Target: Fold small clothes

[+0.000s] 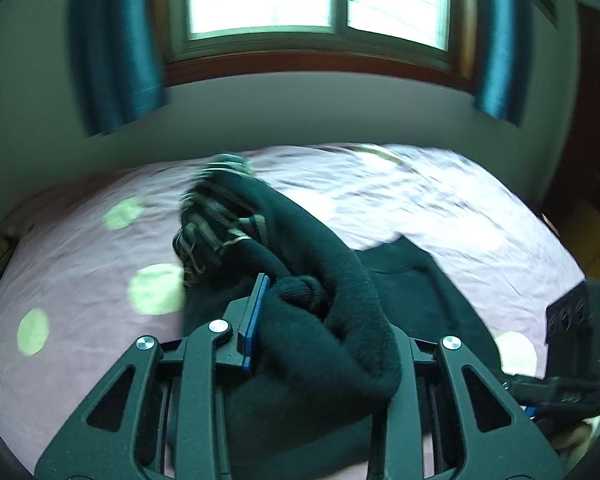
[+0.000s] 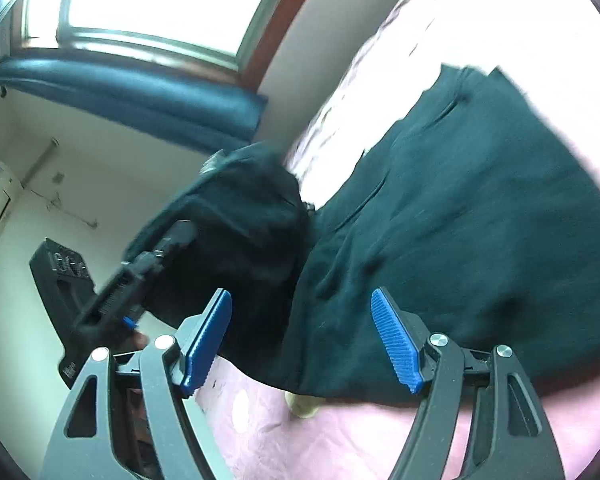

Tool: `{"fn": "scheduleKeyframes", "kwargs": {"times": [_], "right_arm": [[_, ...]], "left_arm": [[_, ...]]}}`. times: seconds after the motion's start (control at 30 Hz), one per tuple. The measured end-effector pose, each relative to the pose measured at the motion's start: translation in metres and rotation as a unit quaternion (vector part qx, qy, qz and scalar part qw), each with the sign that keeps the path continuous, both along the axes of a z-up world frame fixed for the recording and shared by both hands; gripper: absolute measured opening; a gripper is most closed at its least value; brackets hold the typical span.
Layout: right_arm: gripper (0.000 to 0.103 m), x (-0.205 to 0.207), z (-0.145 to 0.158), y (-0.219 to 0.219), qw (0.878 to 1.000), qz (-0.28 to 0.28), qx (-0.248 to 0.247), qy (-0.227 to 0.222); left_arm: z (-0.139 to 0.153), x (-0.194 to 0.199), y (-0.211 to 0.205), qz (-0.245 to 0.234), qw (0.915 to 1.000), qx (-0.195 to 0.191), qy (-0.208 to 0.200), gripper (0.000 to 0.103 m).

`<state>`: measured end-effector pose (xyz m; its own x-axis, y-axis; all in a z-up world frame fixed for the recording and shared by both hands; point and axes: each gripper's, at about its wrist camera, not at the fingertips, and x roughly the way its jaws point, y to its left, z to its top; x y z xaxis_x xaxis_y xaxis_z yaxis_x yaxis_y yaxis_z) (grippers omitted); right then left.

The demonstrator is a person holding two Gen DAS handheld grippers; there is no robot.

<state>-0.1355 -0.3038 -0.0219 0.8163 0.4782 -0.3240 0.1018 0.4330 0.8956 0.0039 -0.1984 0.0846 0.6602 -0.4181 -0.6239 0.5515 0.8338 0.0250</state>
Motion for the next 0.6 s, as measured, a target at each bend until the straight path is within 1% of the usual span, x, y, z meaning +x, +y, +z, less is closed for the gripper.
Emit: {"fn": "scheduleKeyframes", "kwargs": {"times": [0.03,0.1,0.17,0.2,0.27,0.33,0.37,0.4,0.43,0.47,0.5,0.53,0.57,0.6], "right_arm": [[0.072,-0.011,0.001,-0.008,1.000,-0.012,-0.001,-0.002],[0.072,-0.026,-0.002,-0.021,1.000,-0.030,0.005,-0.003],[0.072,-0.038,-0.010,-0.035,0.999,-0.048,0.012,0.001],[0.072,-0.044,-0.014,-0.041,0.998,-0.058,0.016,0.004],[0.072,-0.052,-0.027,-0.051,0.997,-0.071,0.031,0.013],[0.072,-0.055,-0.035,-0.054,0.996,-0.075,0.038,0.020],[0.072,-0.056,-0.038,-0.055,0.996,-0.076,0.040,0.023],[0.072,-0.054,-0.040,-0.055,0.996,-0.077,0.043,0.025],[0.072,-0.054,-0.041,-0.057,0.996,-0.078,0.046,0.025],[0.072,-0.054,-0.041,-0.057,0.995,-0.078,0.050,0.024],[0.072,-0.053,-0.041,-0.058,0.995,-0.079,0.051,0.023],[0.072,-0.054,-0.041,-0.058,0.995,-0.078,0.050,0.022],[0.072,-0.054,-0.040,-0.057,0.996,-0.077,0.049,0.021],[0.072,-0.056,-0.040,-0.059,0.996,-0.077,0.048,0.022]], "left_arm": [[-0.010,-0.008,-0.022,-0.015,0.9998,0.011,0.002,0.029],[-0.026,-0.017,-0.046,-0.035,0.9990,0.028,0.011,0.028],[-0.053,-0.027,-0.075,-0.047,0.9970,0.056,0.025,0.028],[-0.061,-0.032,-0.083,-0.048,0.9964,0.067,0.019,0.028],[-0.082,-0.046,-0.101,-0.049,0.9927,0.108,-0.024,0.028],[-0.091,-0.058,-0.109,-0.049,0.9878,0.135,-0.060,0.029],[-0.093,-0.062,-0.111,-0.048,0.9862,0.143,-0.069,0.032],[-0.093,-0.065,-0.111,-0.045,0.9854,0.144,-0.078,0.037],[-0.089,-0.064,-0.109,-0.042,0.9864,0.139,-0.078,0.038],[-0.086,-0.065,-0.106,-0.037,0.9880,0.130,-0.075,0.041],[-0.081,-0.065,-0.103,-0.035,0.9899,0.118,-0.071,0.049],[-0.072,-0.070,-0.098,-0.041,0.9921,0.095,-0.071,0.052],[-0.062,-0.079,-0.093,-0.051,0.9928,0.071,-0.082,0.059],[-0.052,-0.090,-0.091,-0.058,0.9917,0.056,-0.101,0.069]]}}
